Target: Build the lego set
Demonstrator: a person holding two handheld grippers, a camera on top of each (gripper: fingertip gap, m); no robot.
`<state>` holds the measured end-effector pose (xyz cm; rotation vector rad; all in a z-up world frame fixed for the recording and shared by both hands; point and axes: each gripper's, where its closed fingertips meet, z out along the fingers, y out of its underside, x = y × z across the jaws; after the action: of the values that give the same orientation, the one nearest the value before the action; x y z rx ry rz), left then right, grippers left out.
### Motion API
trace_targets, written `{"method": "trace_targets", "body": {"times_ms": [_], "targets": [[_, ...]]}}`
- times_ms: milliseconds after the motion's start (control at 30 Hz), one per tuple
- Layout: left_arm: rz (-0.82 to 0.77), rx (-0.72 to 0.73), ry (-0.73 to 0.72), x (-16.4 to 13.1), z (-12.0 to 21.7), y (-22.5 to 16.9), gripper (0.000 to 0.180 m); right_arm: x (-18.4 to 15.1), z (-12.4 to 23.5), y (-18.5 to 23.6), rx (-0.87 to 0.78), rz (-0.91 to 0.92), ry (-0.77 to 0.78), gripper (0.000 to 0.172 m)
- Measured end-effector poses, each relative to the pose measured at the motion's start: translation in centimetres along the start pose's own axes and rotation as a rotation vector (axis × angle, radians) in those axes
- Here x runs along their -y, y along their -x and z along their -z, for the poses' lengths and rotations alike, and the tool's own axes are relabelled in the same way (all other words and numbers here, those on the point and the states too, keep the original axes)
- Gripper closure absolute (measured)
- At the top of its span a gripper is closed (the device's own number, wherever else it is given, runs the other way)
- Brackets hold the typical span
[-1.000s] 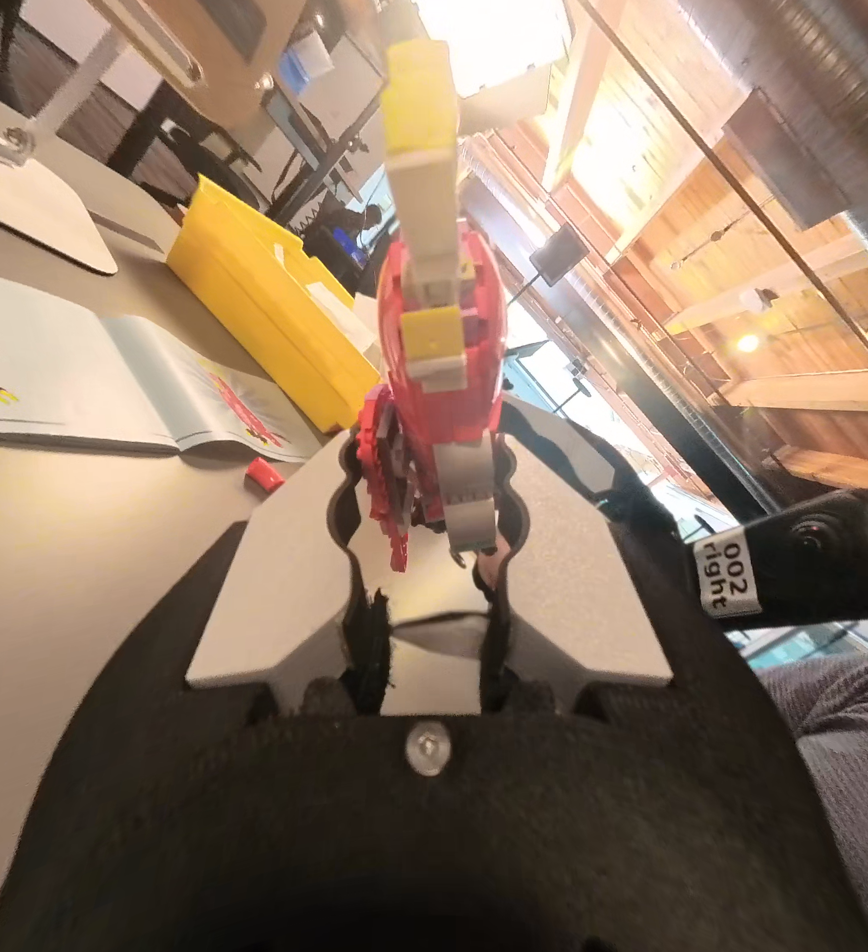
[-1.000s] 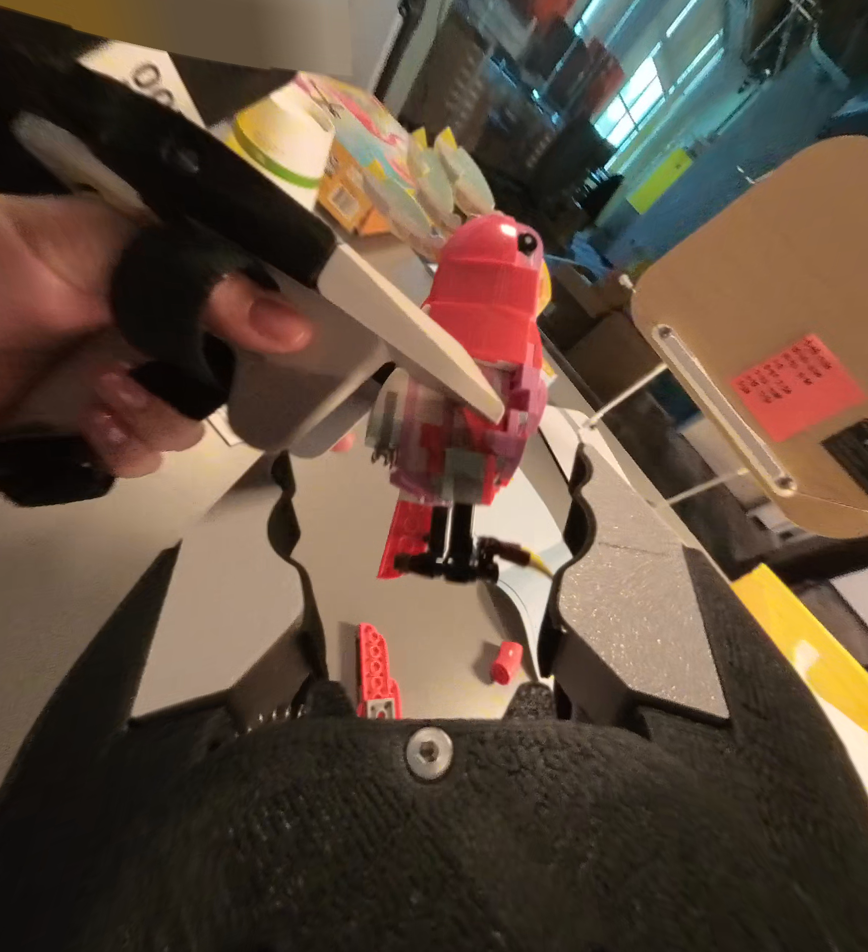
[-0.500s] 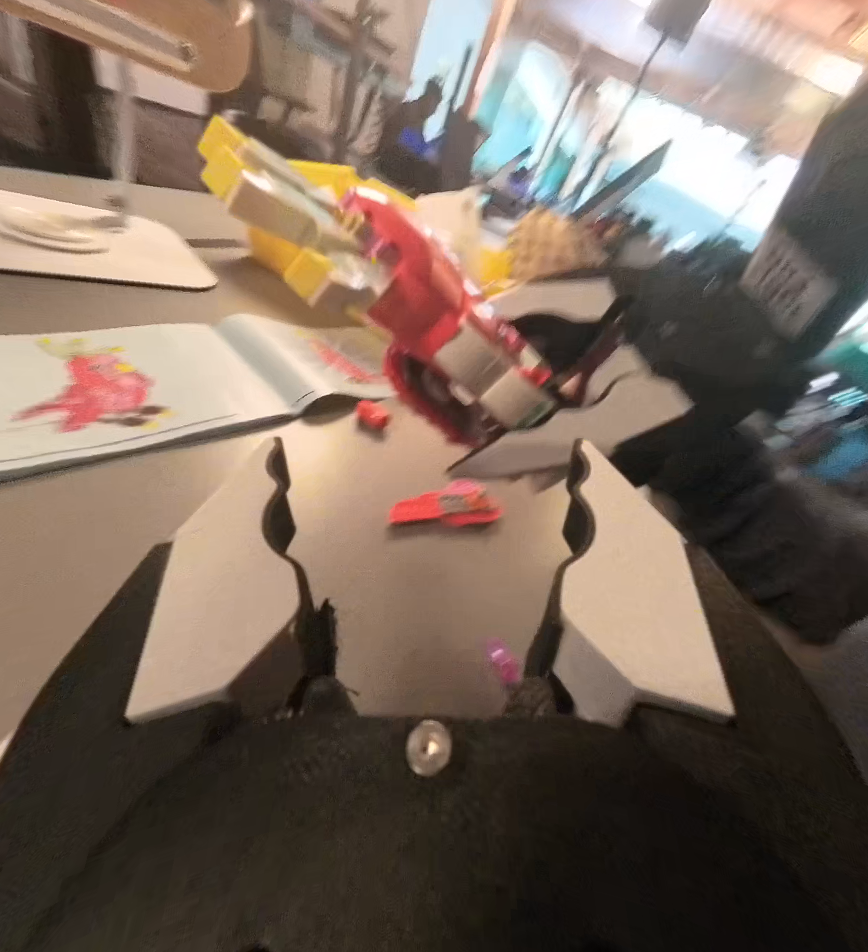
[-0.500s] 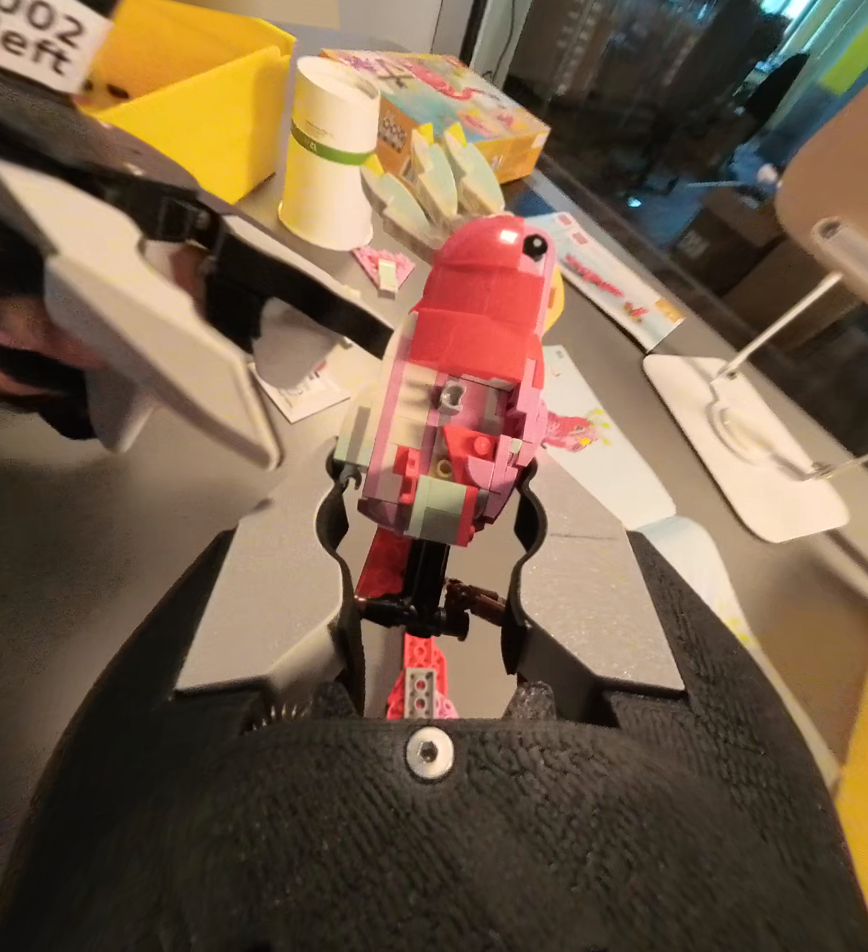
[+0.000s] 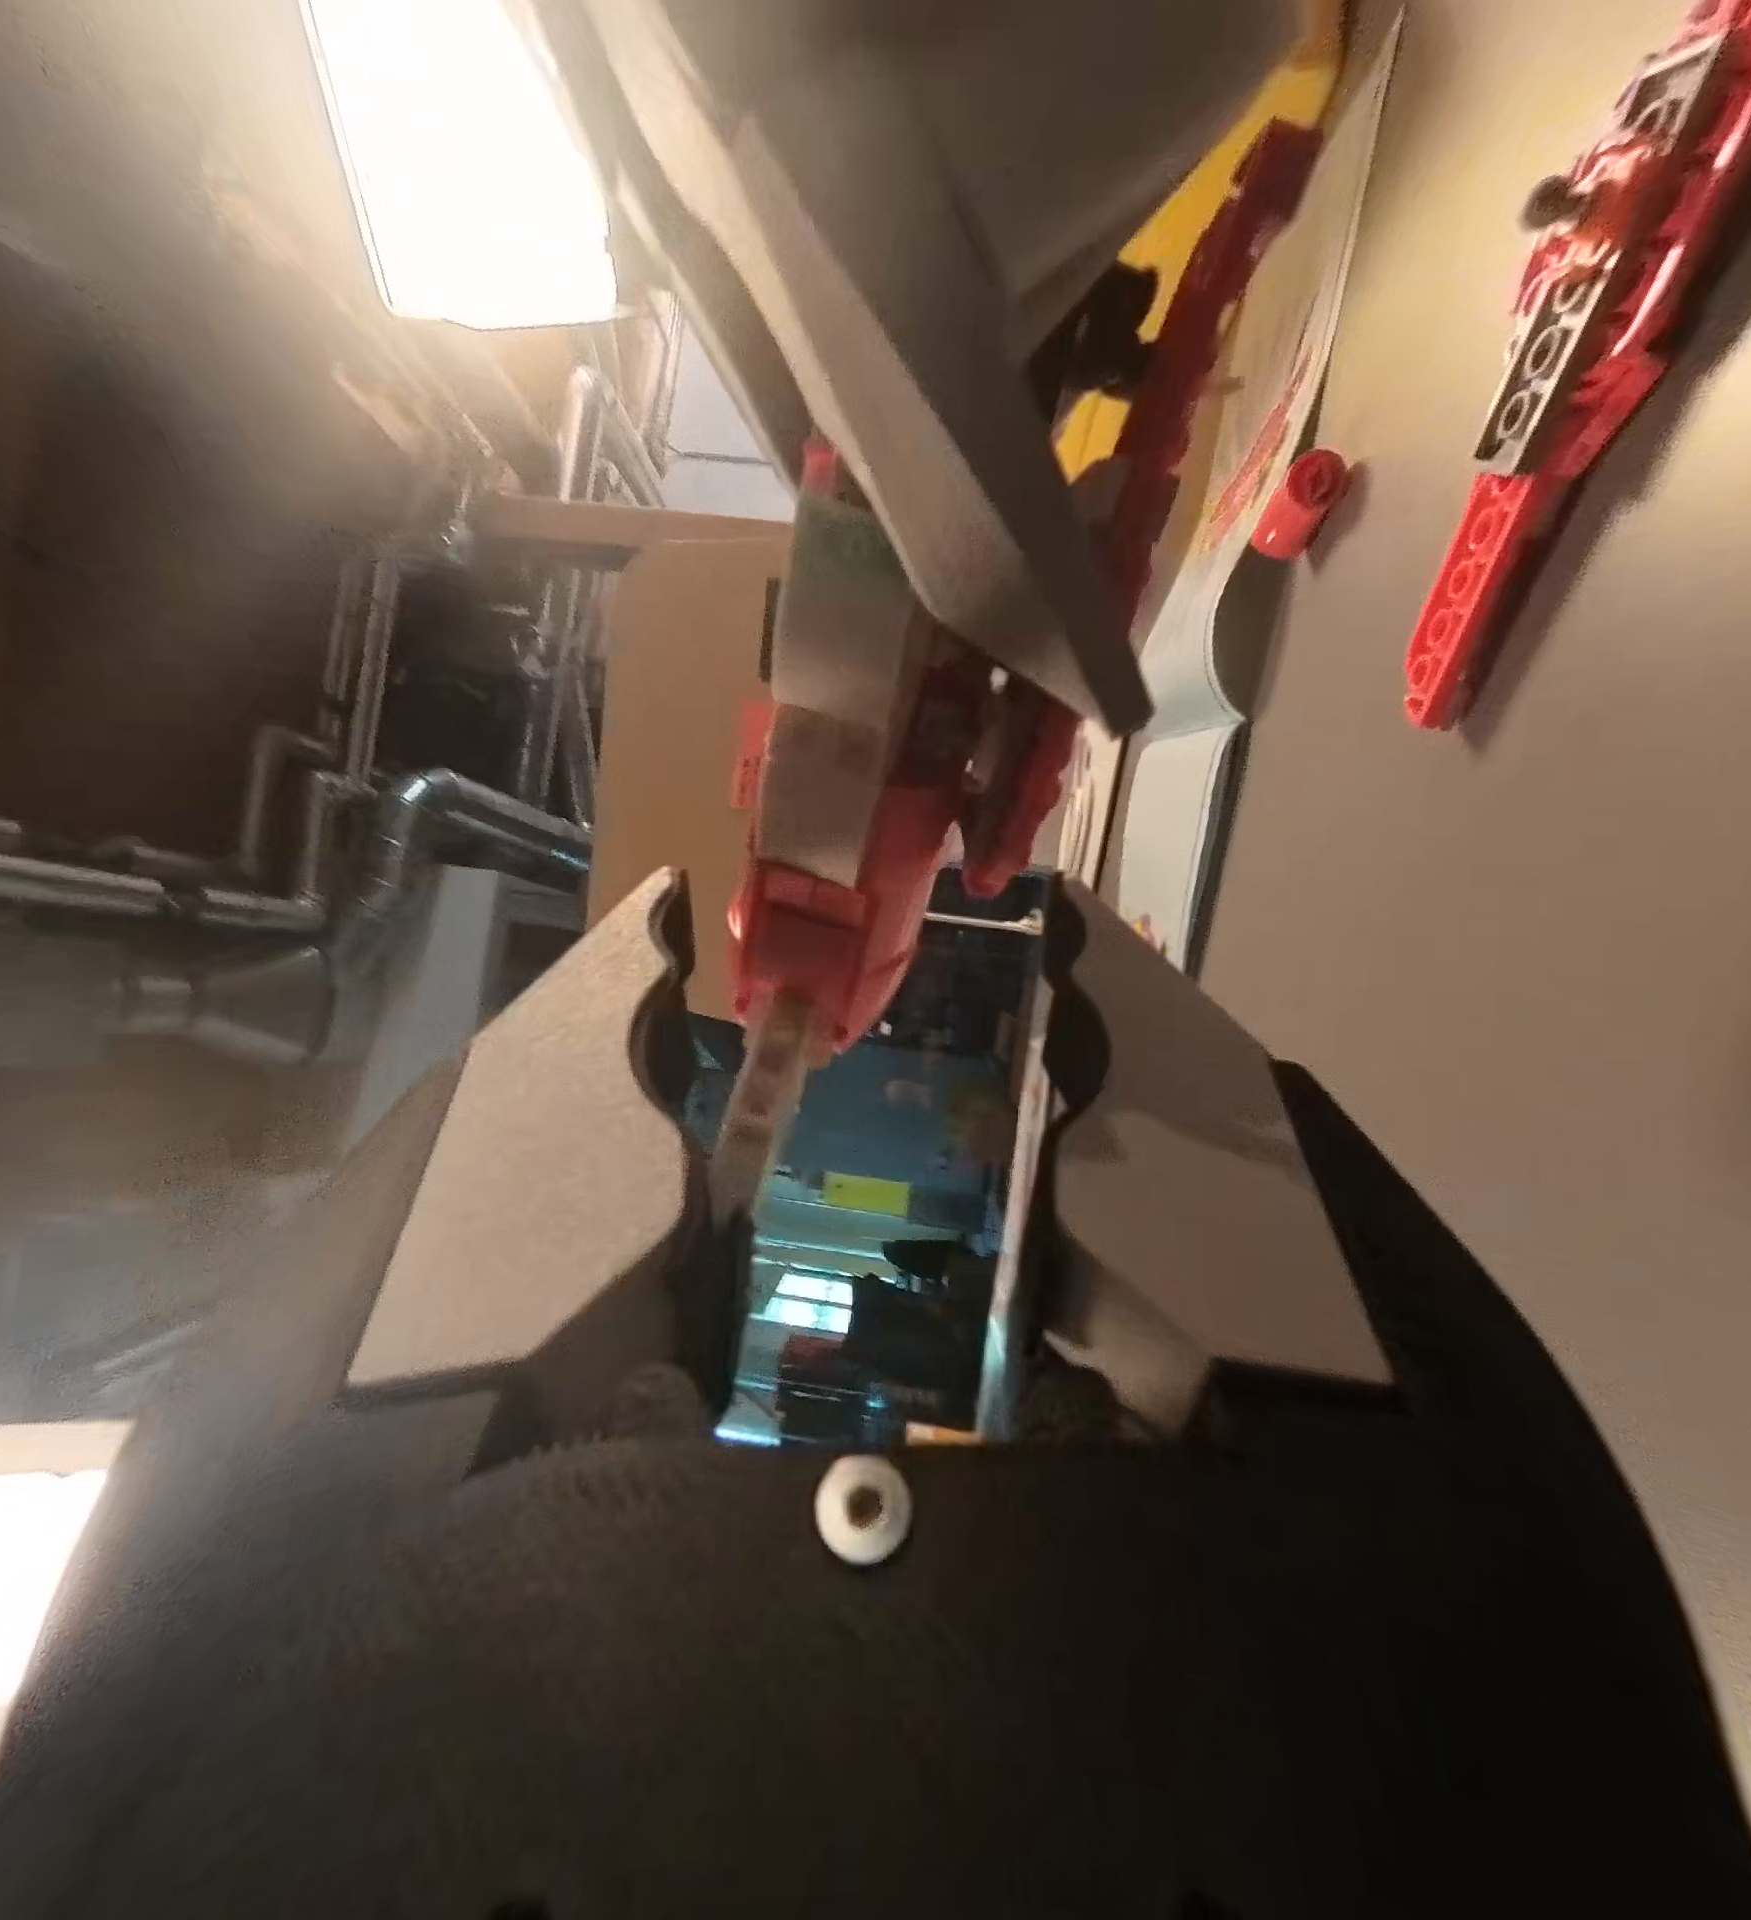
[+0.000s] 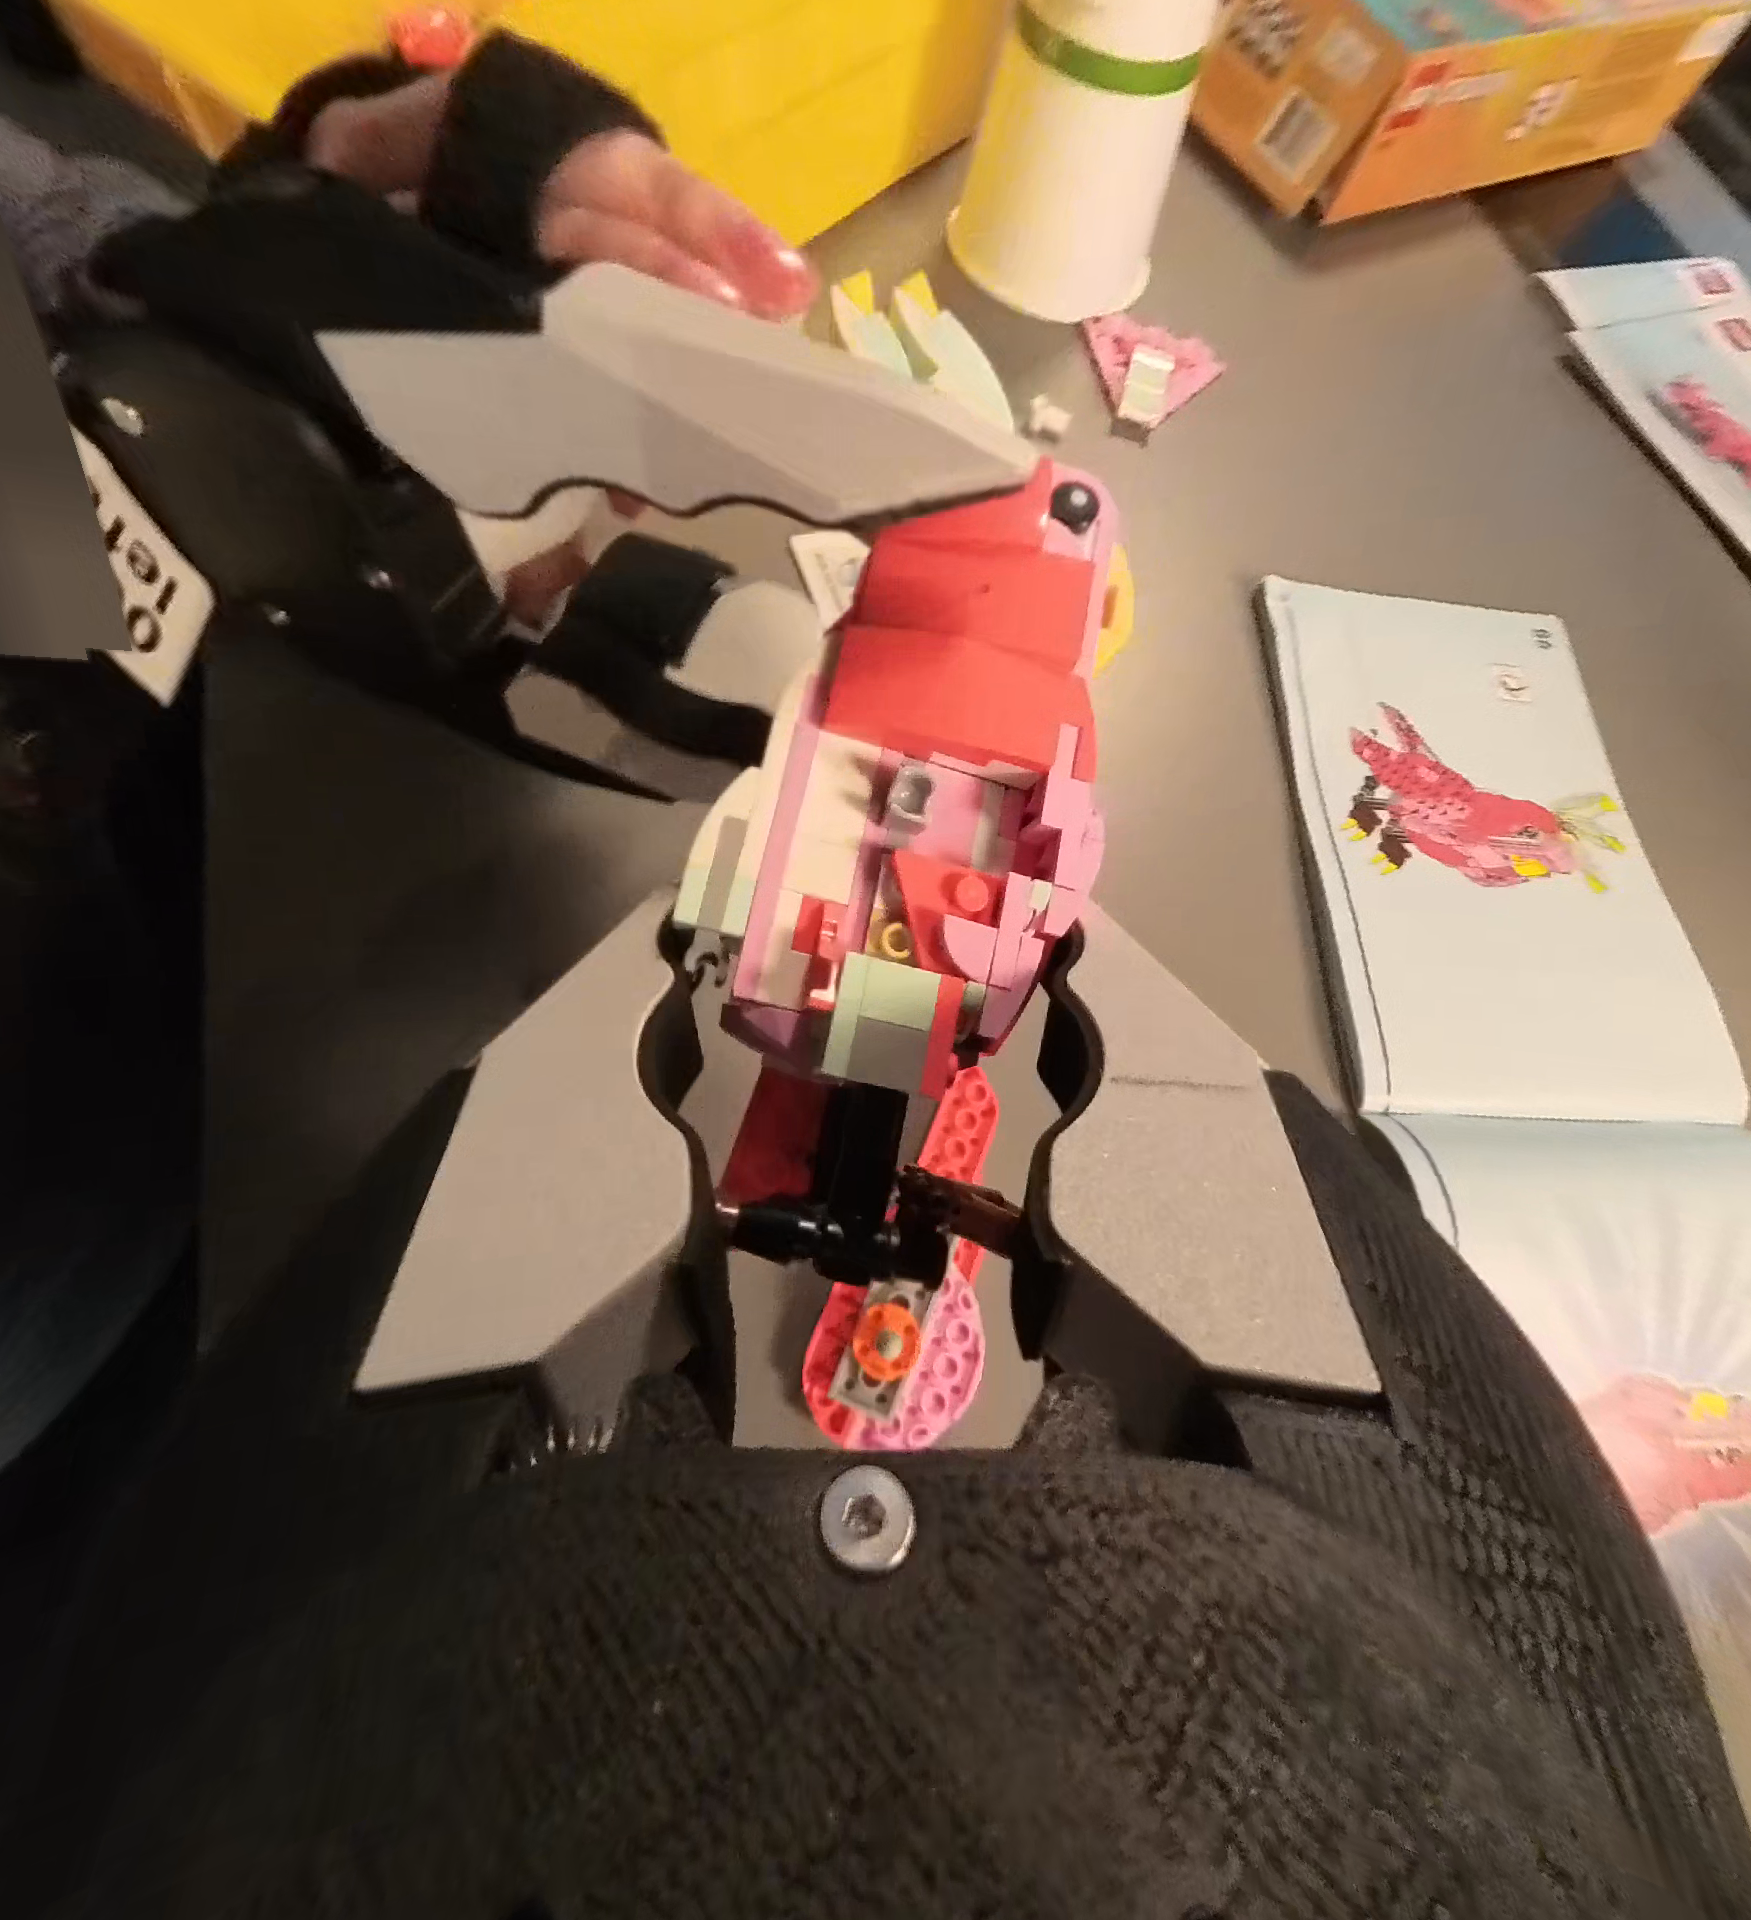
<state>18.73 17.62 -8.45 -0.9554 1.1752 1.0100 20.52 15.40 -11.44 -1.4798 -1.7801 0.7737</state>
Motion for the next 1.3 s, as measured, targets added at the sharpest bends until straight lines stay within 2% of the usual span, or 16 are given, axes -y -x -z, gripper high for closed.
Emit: {"method": "trace_targets", "body": {"times_ms": [133,300,367,433,467,567,733,800,900,1100,1233,1300], "targets": [[-0.074,0.01,-0.045,1.1,0.2,-0.7,0.127,-0.8,-0.1,0.9,0.074,0.063,0.032,0.107],[-0.081,-0.051,-0.015,1.0,0.0,-2.0,0.136,-1.7,-0.2,0.6,0.125,0.067,0.036,0.107],[-0.055,-0.088,0.007,0.5,-0.1,-2.5,0.138,-1.6,0.1,0.0,0.082,0.047,0.01,0.101],[-0.079,-0.102,0.058,-0.9,-0.1,-3.0,0.138,-1.3,1.8,-1.4,-0.009,0.001,-0.041,0.084],[-0.079,-0.114,0.08,-1.7,-0.1,-3.2,0.138,-1.3,2.9,-2.2,-0.055,-0.037,-0.072,0.084],[-0.054,-0.132,0.138,-3.8,0.0,-3.3,0.138,-4.1,4.9,-3.0,-0.118,-0.18,-0.036,0.094],[-0.062,-0.192,0.176,-5.7,0.1,-4.5,0.138,-10.1,3.4,-1.1,-0.123,-0.306,0.158,0.099],[-0.058,-0.208,0.174,-5.8,0.2,-4.8,0.138,-11.2,3.0,-0.7,-0.124,-0.327,0.195,0.102],[-0.049,-0.208,0.165,-5.6,0.2,-4.8,0.138,-11.2,2.6,-0.6,-0.136,-0.353,0.166,0.111],[-0.004,-0.219,0.194,-6.3,0.1,-4.9,0.137,-11.2,2.3,-1.0,-0.212,-0.248,0.229,0.133],[0.051,-0.225,0.219,-6.8,0.1,-4.9,0.138,-10.9,4.2,-2.8,-0.343,-0.015,0.37,0.133],[0.084,-0.233,0.236,-7.1,0.0,-4.9,0.138,-10.6,6.3,-4.2,-0.43,0.175,0.514,0.133]]}}
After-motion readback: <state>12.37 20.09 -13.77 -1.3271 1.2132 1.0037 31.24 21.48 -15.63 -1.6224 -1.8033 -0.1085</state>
